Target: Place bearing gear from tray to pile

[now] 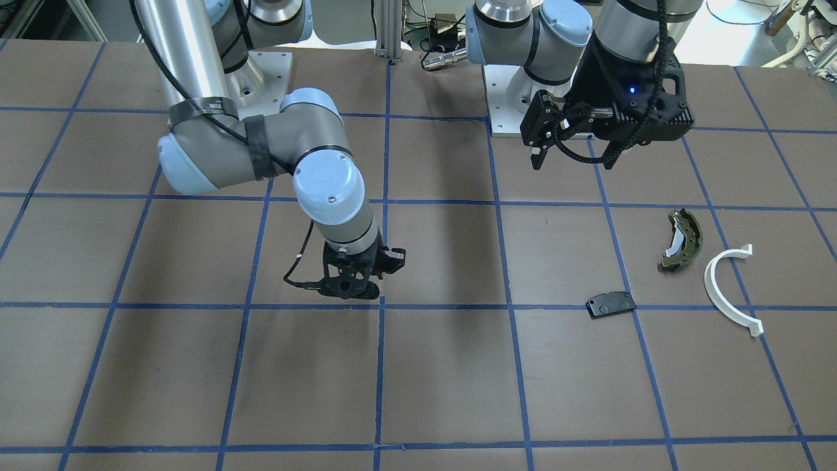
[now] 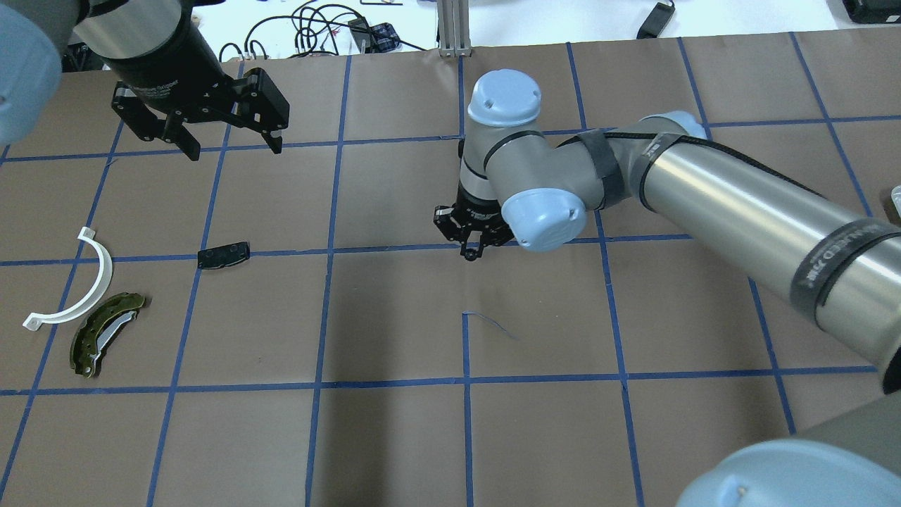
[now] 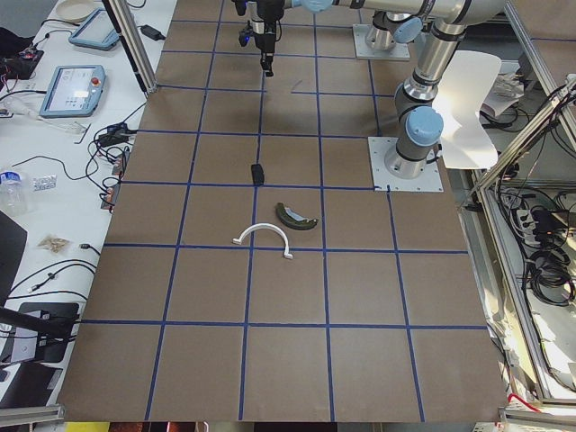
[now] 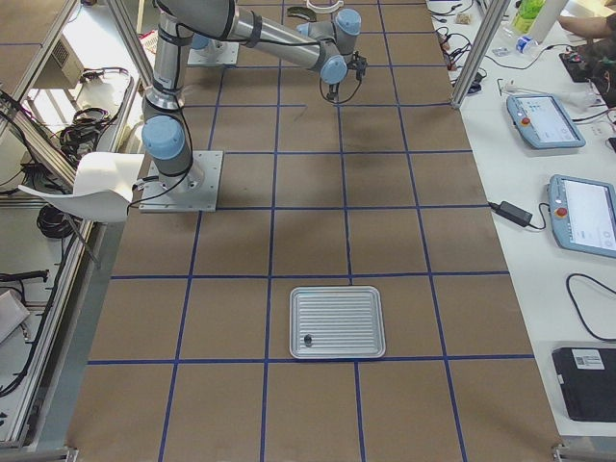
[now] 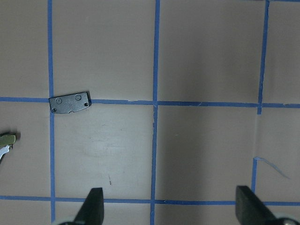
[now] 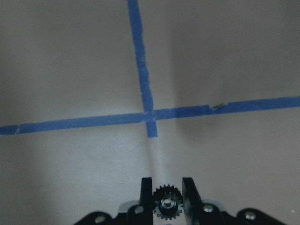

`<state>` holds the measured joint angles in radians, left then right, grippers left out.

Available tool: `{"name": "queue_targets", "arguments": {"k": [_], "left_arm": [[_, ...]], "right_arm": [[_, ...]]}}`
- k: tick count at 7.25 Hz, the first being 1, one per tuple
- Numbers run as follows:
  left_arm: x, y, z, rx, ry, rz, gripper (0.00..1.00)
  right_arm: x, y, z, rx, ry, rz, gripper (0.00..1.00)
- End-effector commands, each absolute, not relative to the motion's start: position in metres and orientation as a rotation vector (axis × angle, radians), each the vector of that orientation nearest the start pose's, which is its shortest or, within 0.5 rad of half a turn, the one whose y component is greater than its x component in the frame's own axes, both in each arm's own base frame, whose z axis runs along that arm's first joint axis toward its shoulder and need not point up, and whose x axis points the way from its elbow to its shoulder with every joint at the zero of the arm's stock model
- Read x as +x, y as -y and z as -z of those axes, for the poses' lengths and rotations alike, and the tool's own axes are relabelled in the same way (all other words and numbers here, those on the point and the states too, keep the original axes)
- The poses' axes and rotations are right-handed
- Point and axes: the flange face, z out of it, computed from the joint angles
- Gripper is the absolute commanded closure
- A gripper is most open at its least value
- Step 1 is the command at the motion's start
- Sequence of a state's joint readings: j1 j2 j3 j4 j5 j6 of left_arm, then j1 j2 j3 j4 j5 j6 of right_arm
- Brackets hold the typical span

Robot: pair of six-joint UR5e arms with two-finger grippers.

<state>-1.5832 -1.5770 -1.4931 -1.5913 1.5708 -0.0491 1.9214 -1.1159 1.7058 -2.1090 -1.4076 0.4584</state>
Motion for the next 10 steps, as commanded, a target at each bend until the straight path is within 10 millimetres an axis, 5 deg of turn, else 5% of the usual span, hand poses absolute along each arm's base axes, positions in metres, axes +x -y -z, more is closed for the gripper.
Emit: {"name": "queue_targets", "arguments": {"k": [1, 3, 4, 5, 7, 10], "left_arm": [[-0.138, 0.501, -0.520, -0.068, -3.131, 0.085, 0.00], [-0.139, 0.507, -0.521, -0.082, -3.134, 0.082, 0.00], [-0.138, 0.508, -0.501, -0.079, -3.128, 0.004, 0.00], [-0.138, 0.512, -0.499, -0.082, -3.128, 0.001, 0.00], [-0.142, 0.515, -0.479, -0.070, -3.135, -0.035, 0.00], [-0.145, 0.500, -0.386, -0.105, -3.124, -0.150, 0.00]], "right_arm": [[0.399, 0.486, -0.189, 0.139, -2.957, -0.227, 1.00], [0.408, 0.475, -0.185, 0.160, -2.955, -0.249, 1.00], [0.408, 0.478, -0.186, 0.155, -2.955, -0.241, 0.35], [0.406, 0.483, -0.193, 0.140, -2.955, -0.188, 0.07], [0.362, 0.514, -0.222, 0.185, -2.933, -0.092, 0.00], [0.207, 0.580, -0.272, -0.009, -2.935, 0.094, 0.00]]}}
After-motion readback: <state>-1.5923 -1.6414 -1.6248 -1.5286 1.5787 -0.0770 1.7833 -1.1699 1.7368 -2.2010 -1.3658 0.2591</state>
